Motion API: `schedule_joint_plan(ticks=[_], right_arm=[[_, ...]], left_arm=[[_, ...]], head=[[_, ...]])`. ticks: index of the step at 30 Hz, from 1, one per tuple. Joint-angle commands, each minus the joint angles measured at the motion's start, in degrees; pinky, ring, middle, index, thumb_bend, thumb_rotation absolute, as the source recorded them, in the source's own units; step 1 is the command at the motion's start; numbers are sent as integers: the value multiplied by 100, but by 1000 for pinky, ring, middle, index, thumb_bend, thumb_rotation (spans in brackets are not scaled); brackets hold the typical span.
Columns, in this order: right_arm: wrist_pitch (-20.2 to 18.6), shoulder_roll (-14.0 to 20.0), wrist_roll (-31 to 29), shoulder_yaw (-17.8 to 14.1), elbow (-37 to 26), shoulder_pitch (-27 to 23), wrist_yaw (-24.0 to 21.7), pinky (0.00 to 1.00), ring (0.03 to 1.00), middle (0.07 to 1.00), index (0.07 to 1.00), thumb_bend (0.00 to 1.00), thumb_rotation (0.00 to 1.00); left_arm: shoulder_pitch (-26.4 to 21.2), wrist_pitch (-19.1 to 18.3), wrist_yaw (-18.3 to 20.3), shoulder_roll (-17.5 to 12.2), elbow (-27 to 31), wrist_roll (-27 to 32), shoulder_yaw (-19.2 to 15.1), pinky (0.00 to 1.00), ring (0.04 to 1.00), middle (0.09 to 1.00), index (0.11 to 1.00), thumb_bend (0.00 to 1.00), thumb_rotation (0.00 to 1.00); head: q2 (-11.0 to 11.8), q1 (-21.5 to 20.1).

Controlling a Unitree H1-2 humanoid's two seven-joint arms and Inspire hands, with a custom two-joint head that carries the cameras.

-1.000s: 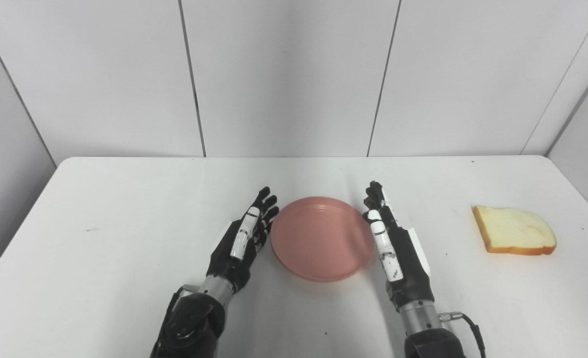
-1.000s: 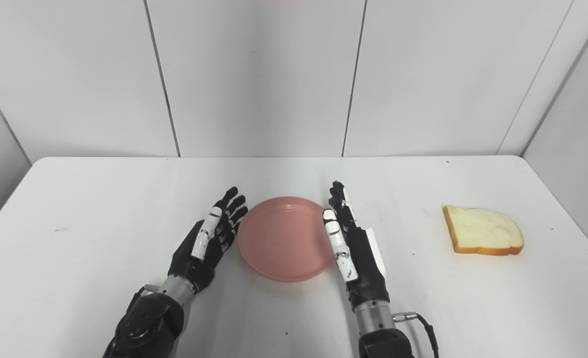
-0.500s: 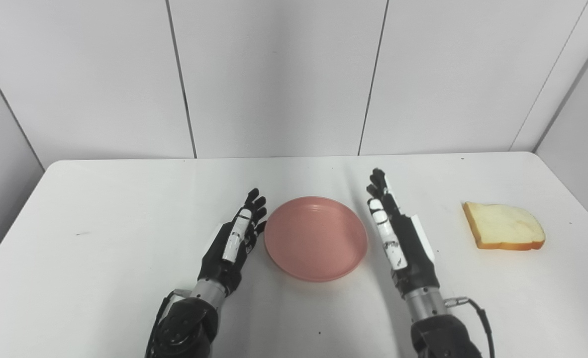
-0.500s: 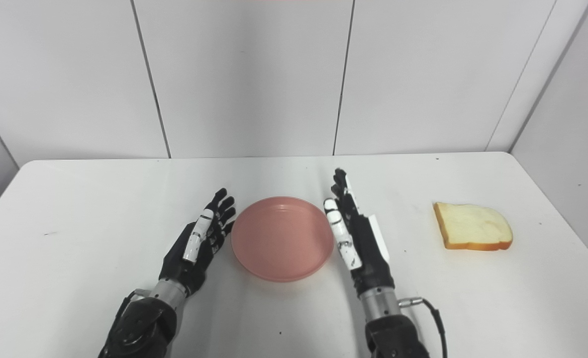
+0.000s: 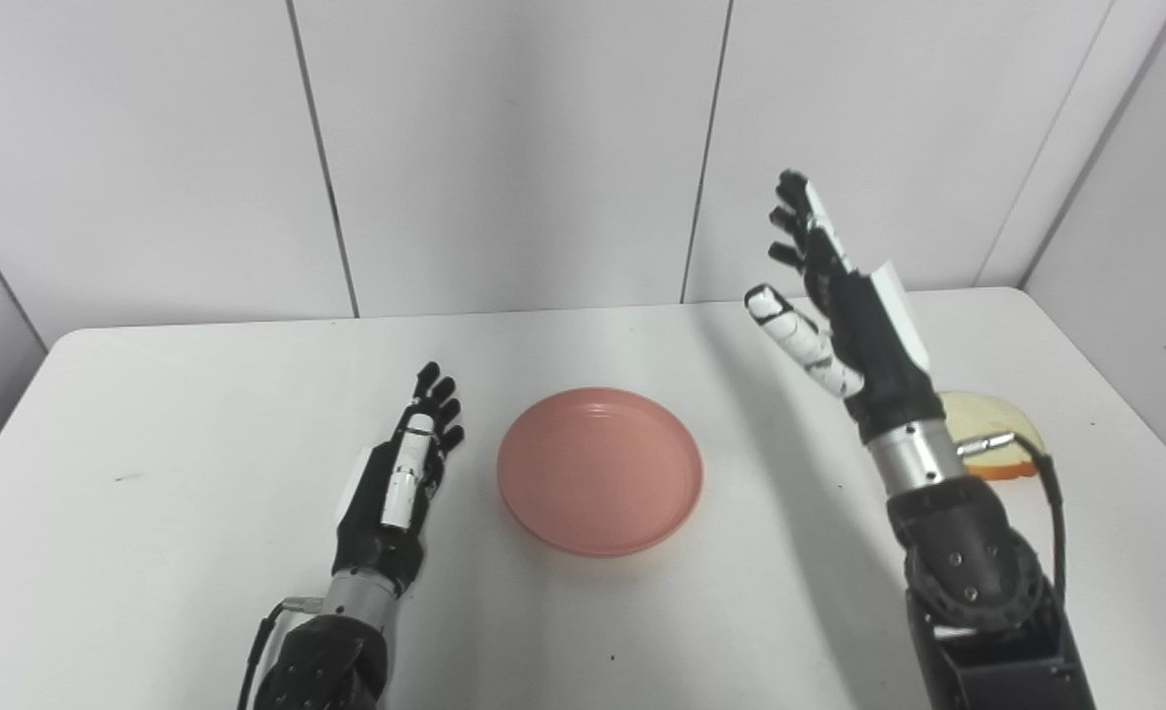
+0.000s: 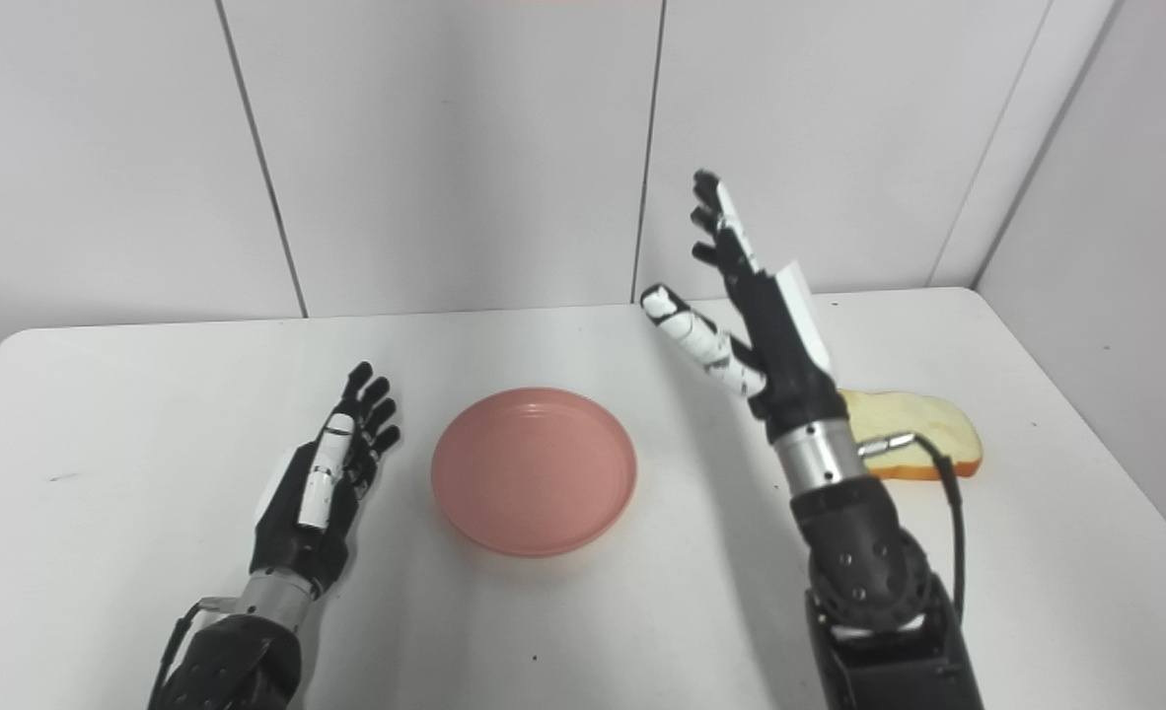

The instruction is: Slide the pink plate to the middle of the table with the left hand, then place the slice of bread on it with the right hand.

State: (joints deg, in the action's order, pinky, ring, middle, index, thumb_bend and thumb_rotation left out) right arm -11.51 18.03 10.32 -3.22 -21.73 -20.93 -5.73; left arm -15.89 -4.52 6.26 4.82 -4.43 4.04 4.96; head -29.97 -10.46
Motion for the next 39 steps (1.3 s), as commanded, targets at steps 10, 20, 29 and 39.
schedule_joint_plan(ticks=[10, 20, 29, 39], right_arm=[[-520, 1818, 248, -318, -19, -396, -923, 873, 943, 966, 976, 884, 591], [-1181, 2959, 710, -227, 347, -463, -1622, 843, 910, 926, 929, 1000, 475], [-1155, 3562, 1330, 300, 836, -451, -2032, 808, 890, 932, 949, 1000, 512], [-1520, 3793, 1726, 376, 1244, -591, -2472, 553, 738, 799, 953, 1000, 423]], left_arm=[[32, 96, 209, -145, 687, 222, -30, 991, 999, 1000, 1000, 427, 1000], [40, 166, 439, -443, 581, 478, -113, 984, 993, 1000, 998, 432, 1000], [-8, 331, 509, -513, 301, 617, -302, 945, 970, 979, 980, 434, 1000], [-80, 361, 755, -702, 16, 889, -416, 967, 991, 1000, 998, 449, 1000]], head=[[121, -504], [201, -1128], [197, -1632], [181, -1884]])
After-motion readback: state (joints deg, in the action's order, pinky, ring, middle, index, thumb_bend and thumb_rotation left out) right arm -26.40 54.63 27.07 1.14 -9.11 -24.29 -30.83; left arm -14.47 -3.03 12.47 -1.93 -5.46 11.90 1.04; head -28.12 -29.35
